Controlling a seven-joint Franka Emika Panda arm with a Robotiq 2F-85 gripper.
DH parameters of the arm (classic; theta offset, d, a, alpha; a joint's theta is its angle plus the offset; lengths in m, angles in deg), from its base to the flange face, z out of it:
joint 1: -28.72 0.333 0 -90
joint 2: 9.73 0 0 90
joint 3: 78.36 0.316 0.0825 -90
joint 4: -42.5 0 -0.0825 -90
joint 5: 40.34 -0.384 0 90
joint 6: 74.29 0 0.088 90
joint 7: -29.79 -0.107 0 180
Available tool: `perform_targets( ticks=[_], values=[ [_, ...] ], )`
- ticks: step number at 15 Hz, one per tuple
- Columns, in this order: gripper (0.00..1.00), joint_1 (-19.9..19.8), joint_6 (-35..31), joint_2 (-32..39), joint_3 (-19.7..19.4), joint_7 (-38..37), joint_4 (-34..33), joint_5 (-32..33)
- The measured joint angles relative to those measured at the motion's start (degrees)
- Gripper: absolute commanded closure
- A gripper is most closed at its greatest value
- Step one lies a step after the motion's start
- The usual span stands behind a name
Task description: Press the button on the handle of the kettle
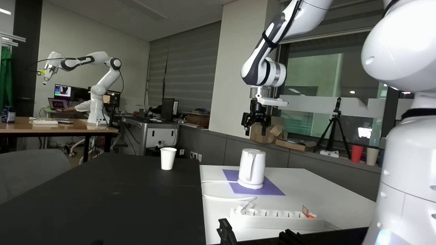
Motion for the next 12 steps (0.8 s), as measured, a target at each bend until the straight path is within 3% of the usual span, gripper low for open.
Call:
perform_targets(
  ticks=[12],
  values=[
    [0.00,0.0,2.0,0.3,0.1,0.3,0.0,-0.1]
  ],
)
